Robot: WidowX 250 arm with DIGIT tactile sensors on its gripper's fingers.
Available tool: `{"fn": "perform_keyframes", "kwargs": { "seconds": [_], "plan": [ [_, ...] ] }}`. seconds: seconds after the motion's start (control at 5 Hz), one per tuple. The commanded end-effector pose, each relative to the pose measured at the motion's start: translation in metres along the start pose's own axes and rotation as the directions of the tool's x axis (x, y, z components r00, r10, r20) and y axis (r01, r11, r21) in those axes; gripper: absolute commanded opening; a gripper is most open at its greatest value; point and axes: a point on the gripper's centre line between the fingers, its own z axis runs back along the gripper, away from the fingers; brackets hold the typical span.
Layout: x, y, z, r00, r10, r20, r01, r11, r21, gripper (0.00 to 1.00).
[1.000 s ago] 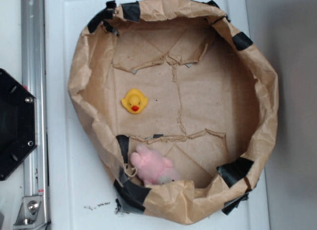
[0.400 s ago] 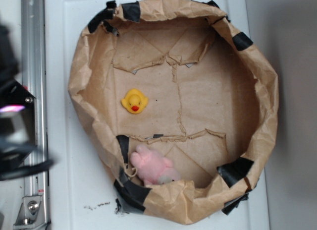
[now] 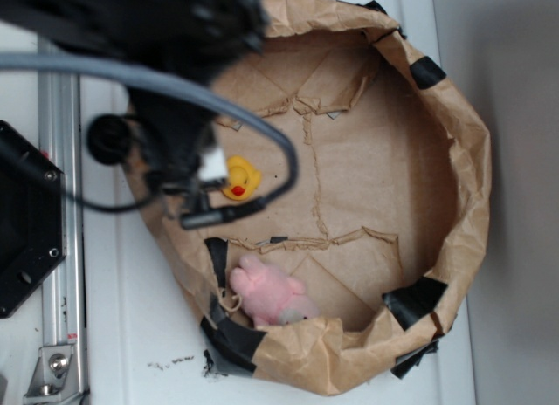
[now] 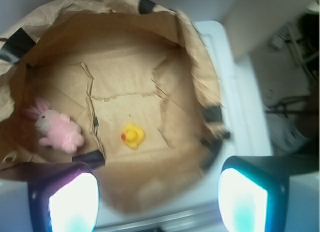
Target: Grab the yellow duck.
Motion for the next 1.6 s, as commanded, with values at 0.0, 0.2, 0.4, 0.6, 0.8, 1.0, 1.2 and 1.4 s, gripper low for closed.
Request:
{"fn": "perform_keyframes", "kwargs": {
  "seconds": [0.0, 0.2, 0.4, 0.6, 0.8, 1.0, 1.2, 1.4],
  "plan": [
    [-0.008, -0.005, -0.081, 0.993, -0.118, 0.026, 0.118, 0.993, 0.022, 1.00],
    [-0.015, 0.005, -0.102, 0.990, -0.140, -0.033, 0.142, 0.989, 0.047, 1.00],
    [-0.015, 0.005, -0.102, 0.990, -0.140, -0.033, 0.142, 0.989, 0.047, 1.00],
    [-0.015, 0.005, -0.102, 0.990, -0.140, -0.033, 0.142, 0.989, 0.047, 1.00],
    [-0.015, 0.005, -0.102, 0.990, -0.140, -0.033, 0.142, 0.989, 0.047, 1.00],
    [-0.001, 0.014, -0.082, 0.997, -0.082, 0.009, 0.082, 0.996, -0.041, 1.00],
    [0.007, 0.021, -0.112, 0.997, -0.038, -0.063, 0.037, 0.999, -0.024, 1.00],
    [0.007, 0.013, -0.133, 0.995, -0.059, -0.083, 0.061, 0.998, 0.017, 1.00]
  ]
}}
